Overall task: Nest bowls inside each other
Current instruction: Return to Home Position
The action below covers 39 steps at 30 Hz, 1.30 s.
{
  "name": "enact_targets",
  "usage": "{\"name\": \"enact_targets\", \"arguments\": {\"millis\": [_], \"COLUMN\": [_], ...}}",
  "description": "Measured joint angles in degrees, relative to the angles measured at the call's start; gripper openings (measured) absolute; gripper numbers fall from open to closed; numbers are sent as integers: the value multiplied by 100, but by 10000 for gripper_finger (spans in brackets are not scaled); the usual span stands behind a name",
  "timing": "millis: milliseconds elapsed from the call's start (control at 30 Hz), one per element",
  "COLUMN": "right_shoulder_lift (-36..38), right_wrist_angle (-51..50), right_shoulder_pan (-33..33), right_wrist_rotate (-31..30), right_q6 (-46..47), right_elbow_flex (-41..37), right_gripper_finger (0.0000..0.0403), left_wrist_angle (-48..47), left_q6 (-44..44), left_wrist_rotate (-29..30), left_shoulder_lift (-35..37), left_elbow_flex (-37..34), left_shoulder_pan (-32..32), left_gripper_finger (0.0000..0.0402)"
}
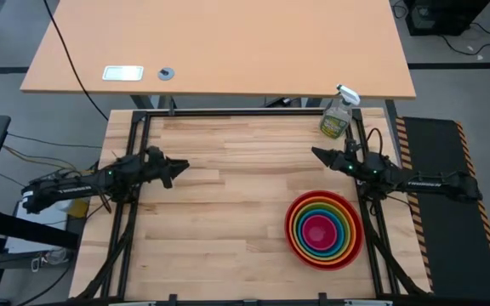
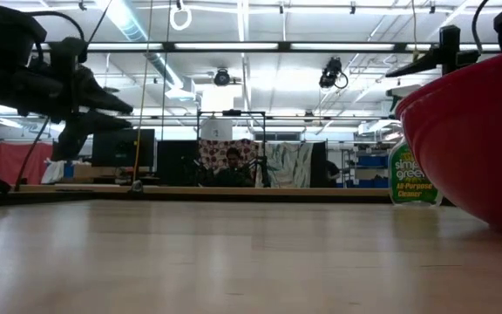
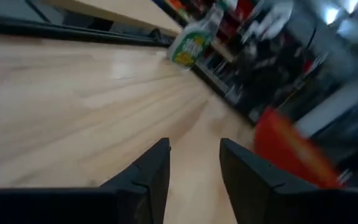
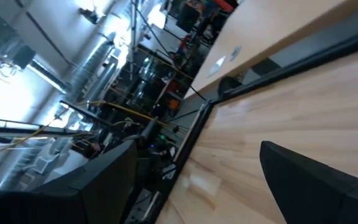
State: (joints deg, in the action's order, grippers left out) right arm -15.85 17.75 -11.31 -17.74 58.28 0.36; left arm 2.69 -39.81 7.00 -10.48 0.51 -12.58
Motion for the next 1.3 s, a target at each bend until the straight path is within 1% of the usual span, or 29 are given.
{"name": "enact_targets", "arguments": {"millis": [100, 133, 233, 300, 367, 433, 1300], "right_shoulder_lift": [0, 1, -10, -38, -38, -38, -38], "right_wrist_angle": [-71, -118, -585, -738, -793, -807, -694], "right_shoulder_pan": [0, 0, 0, 0, 0, 0, 0], "right_wrist_rotate": [72, 175, 700, 894, 930, 935, 935], "right_q6": [-4, -271, -2052, -3019, -3617, -3928, -4026], "right_elbow_flex": [0, 0, 0, 0, 0, 0, 0], "right_gripper_finger": [347, 347, 347, 347, 347, 347, 347], "left_wrist_angle": [-92, -82, -83, -83, -83, -83, -80], "left_q6": [968, 1209, 1586, 1643, 1643, 1646, 1648], "left_wrist_rotate": [-8, -6, -6, -6, -6, -6, -6], "left_shoulder_lift": [-37, -56, -76, -76, -76, -76, -76], "left_elbow_flex": [0, 0, 0, 0, -2, -2, -4], "left_shoulder_pan": [0, 0, 0, 0, 0, 0, 0], "left_gripper_finger": [142, 142, 142, 142, 142, 142, 142]}}
